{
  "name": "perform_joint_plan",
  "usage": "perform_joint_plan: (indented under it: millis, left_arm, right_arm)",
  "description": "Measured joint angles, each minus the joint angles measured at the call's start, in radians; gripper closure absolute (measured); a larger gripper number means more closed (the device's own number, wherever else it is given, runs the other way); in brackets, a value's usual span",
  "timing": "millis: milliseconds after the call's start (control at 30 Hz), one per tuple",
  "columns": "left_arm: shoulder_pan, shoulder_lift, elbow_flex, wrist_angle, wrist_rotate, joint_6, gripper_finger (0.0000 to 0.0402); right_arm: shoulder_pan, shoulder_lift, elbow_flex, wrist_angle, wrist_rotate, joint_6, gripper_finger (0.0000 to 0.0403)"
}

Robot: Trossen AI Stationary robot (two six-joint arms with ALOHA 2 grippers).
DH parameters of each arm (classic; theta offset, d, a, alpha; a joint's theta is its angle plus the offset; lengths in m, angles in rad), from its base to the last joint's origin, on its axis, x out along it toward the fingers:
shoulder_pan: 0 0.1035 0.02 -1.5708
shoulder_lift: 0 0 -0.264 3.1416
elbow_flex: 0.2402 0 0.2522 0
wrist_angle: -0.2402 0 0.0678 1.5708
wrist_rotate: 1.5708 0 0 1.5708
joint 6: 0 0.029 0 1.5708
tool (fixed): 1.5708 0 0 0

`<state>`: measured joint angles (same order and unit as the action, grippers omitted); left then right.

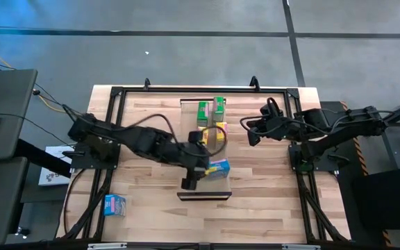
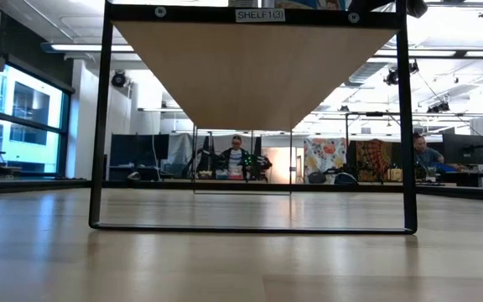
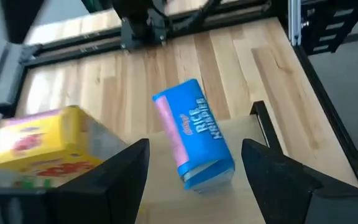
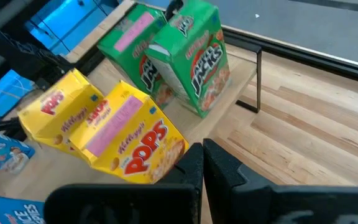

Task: Stack cereal on shelf
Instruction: Put the top blue cereal box on the shelf

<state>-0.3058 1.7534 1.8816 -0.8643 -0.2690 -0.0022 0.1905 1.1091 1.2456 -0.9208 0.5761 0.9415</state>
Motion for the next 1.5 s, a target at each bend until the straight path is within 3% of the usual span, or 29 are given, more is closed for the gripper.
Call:
perform_joint_plan:
  millis: [200, 367, 467, 600, 733, 933, 1000, 1133, 1300, 1500]
  left_arm:
    - [0.0, -0.127, 0.0, -0.037, -0.077, 0.001, 0.0155]
    - [0.001, -0.276, -0.007, -0.183, -0.255, -0.113, 0.0176]
    - [-0.006, -0.386, -0.073, -0.191, -0.363, -0.2, 0.0215]
    - [-0.037, -0.547, -0.232, -0.15, -0.456, -0.324, 0.0301]
    - [-0.072, -0.684, -0.43, -0.048, -0.509, -0.429, 0.0388]
    - [-0.081, -0.791, -0.682, 0.152, -0.52, -0.514, 0.0394]
    - [-0.081, -0.801, -0.735, 0.2, -0.519, -0.54, 0.0399]
    - [-0.081, -0.803, -0.785, 0.245, -0.519, -0.587, 0.0399]
    - [-0.081, -0.799, -0.807, 0.243, -0.526, -0.624, 0.04]
    - [-0.081, -0.8, -0.806, 0.25, -0.527, -0.623, 0.0401]
  right_arm:
    - [0.0, 0.0, 0.0, 0.035, -0.015, -0.026, 0.0402]
    - [0.008, -0.004, 0.0, 0.001, -0.285, -0.075, 0.0402]
    - [0.057, -0.001, 0.0, -0.019, -0.389, -0.038, 0.0402]
    - [0.162, 0.018, 0.0, -0.023, -0.447, 0.02, 0.0403]
    - [0.279, 0.067, 0.0, 0.011, -0.446, 0.119, 0.0403]
    - [0.393, 0.214, 0.0, 0.194, -0.445, 0.228, 0.0403]
    - [0.404, 0.27, 0.0, 0.256, -0.4, 0.293, 0.0403]
    - [0.401, 0.346, 0.0, 0.35, -0.236, 0.44, 0.0403]
    - [0.398, 0.351, -0.001, 0.33, -0.087, 0.498, 0.0403]
    - [0.376, 0.318, -0.001, 0.308, -0.033, 0.476, 0.0403]
